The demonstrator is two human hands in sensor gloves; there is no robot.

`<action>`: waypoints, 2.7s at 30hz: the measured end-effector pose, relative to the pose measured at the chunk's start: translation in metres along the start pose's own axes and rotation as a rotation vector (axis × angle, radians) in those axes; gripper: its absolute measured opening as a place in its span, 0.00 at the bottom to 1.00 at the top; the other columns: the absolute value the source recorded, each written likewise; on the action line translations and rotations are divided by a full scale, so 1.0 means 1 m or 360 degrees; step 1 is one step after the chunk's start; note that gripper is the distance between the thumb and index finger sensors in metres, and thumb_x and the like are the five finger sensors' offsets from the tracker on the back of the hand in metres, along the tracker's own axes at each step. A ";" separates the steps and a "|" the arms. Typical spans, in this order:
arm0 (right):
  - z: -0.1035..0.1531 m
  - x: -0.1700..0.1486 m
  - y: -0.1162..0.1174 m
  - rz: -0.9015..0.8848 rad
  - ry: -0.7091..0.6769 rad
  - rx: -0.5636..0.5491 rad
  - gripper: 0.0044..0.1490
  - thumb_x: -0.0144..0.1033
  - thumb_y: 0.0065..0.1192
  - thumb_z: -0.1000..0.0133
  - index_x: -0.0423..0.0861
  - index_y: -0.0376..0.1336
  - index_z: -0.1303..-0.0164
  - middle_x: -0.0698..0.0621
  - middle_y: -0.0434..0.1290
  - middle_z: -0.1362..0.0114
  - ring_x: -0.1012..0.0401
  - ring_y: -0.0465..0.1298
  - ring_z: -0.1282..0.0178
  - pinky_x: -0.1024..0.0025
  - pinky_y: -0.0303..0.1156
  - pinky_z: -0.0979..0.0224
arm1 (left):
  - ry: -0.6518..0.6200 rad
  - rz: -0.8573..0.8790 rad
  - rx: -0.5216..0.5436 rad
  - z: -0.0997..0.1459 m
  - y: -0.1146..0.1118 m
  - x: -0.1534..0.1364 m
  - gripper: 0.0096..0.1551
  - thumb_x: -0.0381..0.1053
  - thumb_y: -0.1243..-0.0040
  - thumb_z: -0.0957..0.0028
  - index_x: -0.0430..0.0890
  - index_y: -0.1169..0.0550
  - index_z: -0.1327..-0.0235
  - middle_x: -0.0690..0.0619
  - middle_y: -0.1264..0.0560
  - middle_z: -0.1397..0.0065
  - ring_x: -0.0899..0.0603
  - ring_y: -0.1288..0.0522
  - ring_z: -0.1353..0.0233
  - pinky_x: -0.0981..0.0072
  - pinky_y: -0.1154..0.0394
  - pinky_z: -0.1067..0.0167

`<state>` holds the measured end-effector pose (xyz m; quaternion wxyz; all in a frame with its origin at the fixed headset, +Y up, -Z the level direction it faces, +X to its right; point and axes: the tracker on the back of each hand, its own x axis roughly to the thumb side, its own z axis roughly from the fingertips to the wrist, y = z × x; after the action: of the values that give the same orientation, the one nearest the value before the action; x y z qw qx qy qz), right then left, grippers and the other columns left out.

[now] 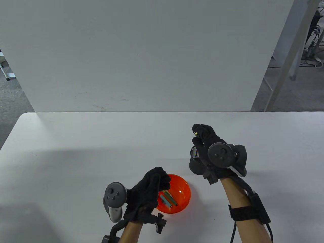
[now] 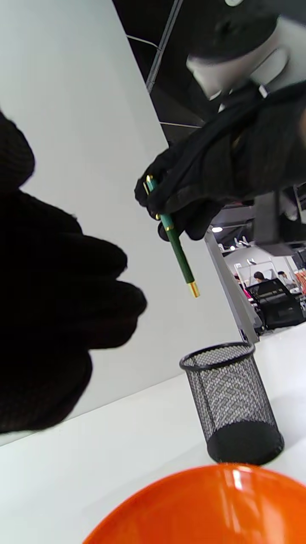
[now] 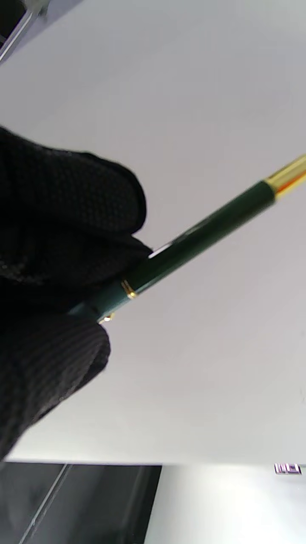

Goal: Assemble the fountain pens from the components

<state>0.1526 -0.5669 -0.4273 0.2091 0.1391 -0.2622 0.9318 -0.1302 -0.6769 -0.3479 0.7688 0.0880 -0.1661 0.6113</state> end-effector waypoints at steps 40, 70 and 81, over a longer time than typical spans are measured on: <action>0.023 -0.050 0.102 0.0448 0.0164 0.0462 0.26 0.48 0.60 0.39 0.54 0.69 0.31 0.51 0.69 0.22 0.51 0.65 0.18 0.34 0.57 0.18 | 0.0055 -0.0047 -0.0002 -0.001 0.004 -0.003 0.31 0.59 0.52 0.36 0.39 0.26 0.32 0.41 0.18 0.39 0.40 0.13 0.46 0.46 0.20 0.47; 0.064 -0.023 0.031 0.0011 0.0129 0.0187 0.31 0.49 0.63 0.39 0.54 0.65 0.25 0.49 0.67 0.20 0.47 0.66 0.19 0.32 0.59 0.21 | -0.0141 -0.1535 -0.0175 -0.003 -0.037 0.005 0.23 0.53 0.29 0.43 0.54 0.19 0.35 0.50 0.30 0.24 0.37 0.29 0.26 0.37 0.36 0.27; 0.125 0.000 0.012 -0.0321 0.0078 -0.0033 0.36 0.53 0.64 0.39 0.50 0.62 0.22 0.47 0.70 0.23 0.48 0.71 0.24 0.35 0.63 0.23 | -0.0327 -0.2490 -0.0846 -0.039 -0.093 0.004 0.21 0.60 0.30 0.45 0.62 0.19 0.39 0.60 0.30 0.27 0.45 0.30 0.25 0.41 0.39 0.22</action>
<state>0.1661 -0.6447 -0.3292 0.3097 0.1399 -0.2512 0.9063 -0.0330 -0.6819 -0.3765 0.9478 0.0489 -0.2652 -0.1700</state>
